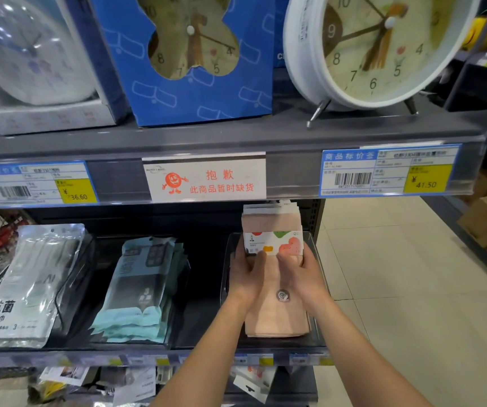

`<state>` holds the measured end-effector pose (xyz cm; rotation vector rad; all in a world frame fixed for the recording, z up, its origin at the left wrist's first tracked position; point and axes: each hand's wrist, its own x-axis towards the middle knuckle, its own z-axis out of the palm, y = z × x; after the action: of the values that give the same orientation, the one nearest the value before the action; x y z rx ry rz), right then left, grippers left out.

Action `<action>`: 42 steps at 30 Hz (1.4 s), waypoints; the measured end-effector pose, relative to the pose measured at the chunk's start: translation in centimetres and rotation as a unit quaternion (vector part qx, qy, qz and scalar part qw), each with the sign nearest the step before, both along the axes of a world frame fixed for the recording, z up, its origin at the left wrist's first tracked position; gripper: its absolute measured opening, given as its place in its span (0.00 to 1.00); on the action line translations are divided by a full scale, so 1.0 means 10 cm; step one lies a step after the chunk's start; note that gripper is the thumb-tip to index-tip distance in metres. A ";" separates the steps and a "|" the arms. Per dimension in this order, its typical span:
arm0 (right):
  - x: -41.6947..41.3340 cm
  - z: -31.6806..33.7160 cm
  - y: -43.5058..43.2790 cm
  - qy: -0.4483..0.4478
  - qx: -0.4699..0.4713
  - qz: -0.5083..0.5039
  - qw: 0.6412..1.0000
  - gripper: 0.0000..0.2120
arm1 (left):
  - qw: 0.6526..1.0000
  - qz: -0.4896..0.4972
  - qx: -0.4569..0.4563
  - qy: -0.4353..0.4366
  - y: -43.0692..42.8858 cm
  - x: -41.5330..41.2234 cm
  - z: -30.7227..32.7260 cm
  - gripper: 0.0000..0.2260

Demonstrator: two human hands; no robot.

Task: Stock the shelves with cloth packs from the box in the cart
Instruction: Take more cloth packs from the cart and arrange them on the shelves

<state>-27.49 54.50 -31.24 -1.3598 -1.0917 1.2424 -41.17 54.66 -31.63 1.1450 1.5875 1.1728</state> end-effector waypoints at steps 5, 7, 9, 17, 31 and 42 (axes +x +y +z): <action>-0.03 -0.05 0.01 -0.009 -0.027 -0.005 1.000 0.22 | 1.000 0.006 0.000 -0.020 0.00 0.01 -0.06 0.22; -0.04 -0.09 0.02 -0.010 -0.036 -0.019 0.999 0.24 | 1.000 0.009 0.002 -0.020 -0.02 0.02 -0.06 0.23; -0.03 -0.13 0.03 -0.009 -0.043 -0.023 0.999 0.26 | 1.000 0.008 0.003 -0.017 -0.05 0.01 -0.04 0.22; -0.09 -0.10 -0.05 -0.064 0.011 -0.058 0.996 0.31 | 0.995 0.021 0.063 0.078 -0.10 0.04 -0.01 0.30; -0.52 0.25 -0.26 -0.380 0.311 0.026 0.871 0.26 | 0.907 0.112 0.152 0.376 -0.52 -0.55 0.53 0.27; -1.93 0.38 -0.41 -0.357 0.251 0.229 0.870 0.26 | 0.897 0.155 0.026 0.413 -0.93 -2.21 0.60 0.24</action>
<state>-46.76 50.36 -27.45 -1.1891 -2.1863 0.6466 -63.22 45.38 -25.63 1.5908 2.4627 0.9615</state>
